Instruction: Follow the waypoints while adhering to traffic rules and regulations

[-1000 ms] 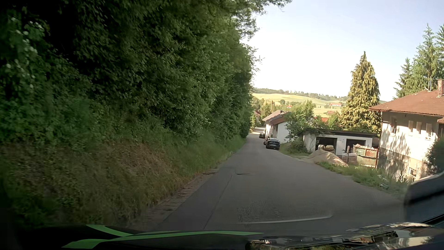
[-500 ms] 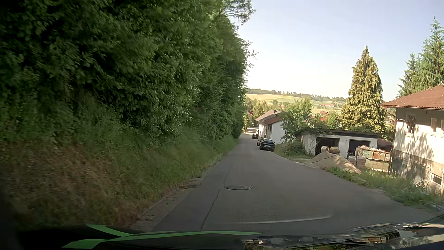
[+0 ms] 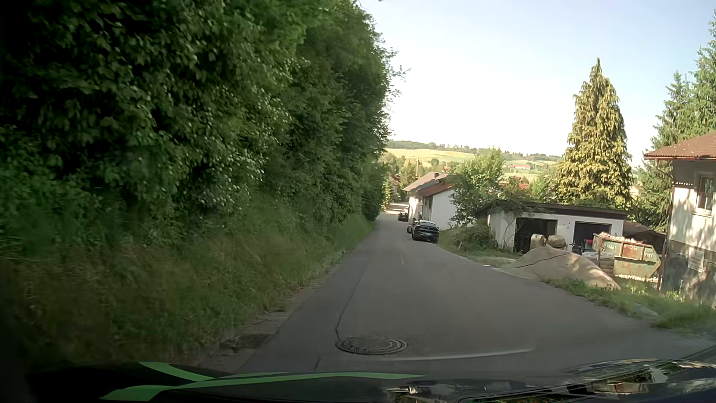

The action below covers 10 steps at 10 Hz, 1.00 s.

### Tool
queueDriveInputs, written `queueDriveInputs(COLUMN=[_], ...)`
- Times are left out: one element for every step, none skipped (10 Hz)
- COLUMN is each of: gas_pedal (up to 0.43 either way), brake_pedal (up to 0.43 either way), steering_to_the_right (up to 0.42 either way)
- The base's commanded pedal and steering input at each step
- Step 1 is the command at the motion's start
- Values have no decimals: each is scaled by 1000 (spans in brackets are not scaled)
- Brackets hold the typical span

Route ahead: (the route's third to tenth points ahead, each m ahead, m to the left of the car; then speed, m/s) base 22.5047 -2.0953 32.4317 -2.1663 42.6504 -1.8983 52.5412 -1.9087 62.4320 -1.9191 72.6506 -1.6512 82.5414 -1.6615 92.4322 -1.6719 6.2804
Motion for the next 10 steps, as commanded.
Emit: queueDriveInputs(gas_pedal=[0,0,0,0,0,0,0,0,0,0], brake_pedal=[122,140,134,122,122,116,98,91,91,79], steering_to_the_right=[19,19,19,18,17,14,8,5,4,6])
